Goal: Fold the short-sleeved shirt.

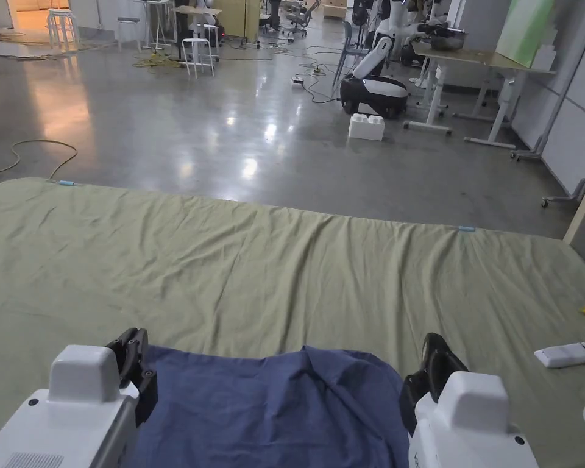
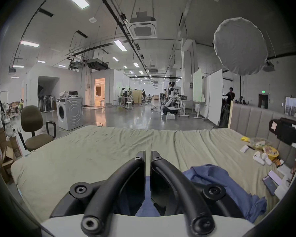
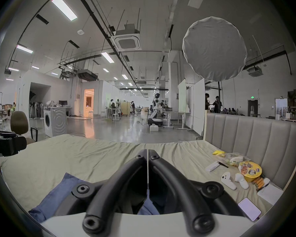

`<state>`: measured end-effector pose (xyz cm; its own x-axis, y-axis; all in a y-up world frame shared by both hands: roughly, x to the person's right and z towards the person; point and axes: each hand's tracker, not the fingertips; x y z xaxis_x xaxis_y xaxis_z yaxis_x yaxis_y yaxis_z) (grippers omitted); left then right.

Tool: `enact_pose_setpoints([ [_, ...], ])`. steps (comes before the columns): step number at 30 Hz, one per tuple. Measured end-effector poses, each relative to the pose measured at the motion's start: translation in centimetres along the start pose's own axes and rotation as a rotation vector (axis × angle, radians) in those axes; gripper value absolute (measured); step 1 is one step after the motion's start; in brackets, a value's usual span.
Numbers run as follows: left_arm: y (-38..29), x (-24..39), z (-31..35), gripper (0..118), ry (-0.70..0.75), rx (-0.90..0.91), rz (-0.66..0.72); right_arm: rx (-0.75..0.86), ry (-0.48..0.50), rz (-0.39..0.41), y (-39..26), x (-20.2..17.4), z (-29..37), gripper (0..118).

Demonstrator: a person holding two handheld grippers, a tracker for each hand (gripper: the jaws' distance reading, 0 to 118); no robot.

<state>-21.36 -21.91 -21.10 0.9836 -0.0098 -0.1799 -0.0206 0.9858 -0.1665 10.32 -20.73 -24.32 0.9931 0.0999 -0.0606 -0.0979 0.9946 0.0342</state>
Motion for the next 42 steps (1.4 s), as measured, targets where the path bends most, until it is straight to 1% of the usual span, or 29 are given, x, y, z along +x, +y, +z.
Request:
enact_pose_setpoints([
  [5, -1.8, -1.7, -3.4, 5, 0.035, -0.086, 0.011, -0.029, 0.009, 0.005, -0.9, -0.2, -1.3, 1],
  [8, -3.3, -3.5, -7.8, 5, 0.037, -0.187, 0.023, -0.072, 0.02, 0.01, -1.9, 0.0, -2.5, 1],
  [10, -4.1, -4.8, -11.9, 5, 0.049, -0.275, 0.036, -0.105, 0.023, 0.023, -2.8, 0.2, -3.4, 1],
  [12, -4.8, -6.3, -15.7, 5, 0.017, -0.346, 0.075, -0.136, 0.025, 0.024, -3.8, 0.6, -4.2, 1],
  [14, -5.4, -7.3, -20.0, 5, 0.02, -0.425, 0.095, -0.175, 0.018, 0.034, -4.8, 0.8, -5.1, 1],
  [16, -6.1, -8.1, -24.0, 6, -0.002, -0.518, 0.106, -0.225, 0.01, 0.023, -5.9, 1.2, -5.9, 1],
  [17, -6.7, -8.5, -26.1, 14, -0.008, -0.548, 0.112, -0.238, 0.007, 0.023, -6.4, 1.5, -6.2, 1],
  [18, -7.1, -8.4, -27.8, 29, -0.004, -0.594, 0.111, -0.249, 0.003, 0.028, -6.8, 1.6, -6.6, 1],
  [19, -7.7, -8.5, -29.6, 48, 0.007, -0.66, 0.102, -0.262, -0.005, 0.031, -7.3, 1.8, -6.9, 1],
  [20, -8.4, -8.6, -31.3, 71, 0.003, -0.705, 0.105, -0.275, -0.009, 0.034, -7.7, 2.0, -7.3, 1],
  [21, -9.0, -8.6, -32.5, 78, 0.003, -0.757, 0.102, -0.288, -0.016, 0.036, -8.1, 2.3, -7.4, 1],
  [23, -10.3, -8.6, -34.5, 78, -0.025, -0.802, 0.113, -0.313, -0.027, 0.047, -8.9, 2.8, -7.9, 1],
  [25, -11.5, -8.2, -35.9, 78, -0.01, -0.831, 0.073, -0.339, -0.043, 0.054, -9.7, 3.3, -8.3, 1],
  [26, -11.9, -8.2, -36.0, 78, 0.023, -0.858, 0.05, -0.35, -0.05, 0.053, -10.1, 3.6, -8.5, 1],
  [28, -12.9, -8.0, -36.7, 78, 0.027, -0.886, 0.026, -0.376, -0.061, 0.049, -10.8, 4.1, -8.8, 1],
  [30, -13.2, -7.6, -36.4, 75, 0.024, -0.855, 0.027, -0.401, -0.077, 0.042, -11.4, 4.6, -9.0, 1],
  [31, -13.0, -7.4, -36.0, 69, 0.028, -0.843, 0.006, -0.41, -0.079, 0.036, -11.7, 4.8, -9.1, 1],
  [33, -12.8, -6.7, -35.4, 40, 0.014, -0.827, 0.005, -0.439, -0.088, 0.016, -12.1, 5.2, -9.5, 1],
  [34, -12.8, -6.7, -35.1, 20, 0.003, -0.815, 0.006, -0.459, -0.086, 0.0, -12.4, 5.4, -9.8, 1],
  [35, -12.7, -6.4, -34.9, 10, -0.032, -0.795, 0.018, -0.481, -0.086, -0.016, -12.7, 5.7, -10.3, 1],
  [36, -12.8, -6.1, -34.8, 9, -0.073, -0.802, 0.041, -0.499, -0.086, -0.031, -13.0, 5.9, -10.8, 1],
  [38, -13.1, -5.9, -34.7, 7, -0.058, -0.822, 0.014, -0.543, -0.066, -0.065, -13.4, 6.6, -12.3, 4],
  [39, -12.9, -6.2, -34.6, 7, -0.057, -0.811, 0.02, -0.596, -0.046, -0.072, -13.7, 6.9, -13.3, 5],
  [40, -12.6, -6.6, -34.4, 7, -0.06, -0.807, 0.034, -0.641, -0.048, -0.083, -14.0, 7.3, -14.3, 5],
  [42, -11.6, -7.0, -33.7, 6, -0.056, -0.796, 0.042, -0.693, 0.006, -0.075, -14.6, 8.2, -16.7, 22],
])
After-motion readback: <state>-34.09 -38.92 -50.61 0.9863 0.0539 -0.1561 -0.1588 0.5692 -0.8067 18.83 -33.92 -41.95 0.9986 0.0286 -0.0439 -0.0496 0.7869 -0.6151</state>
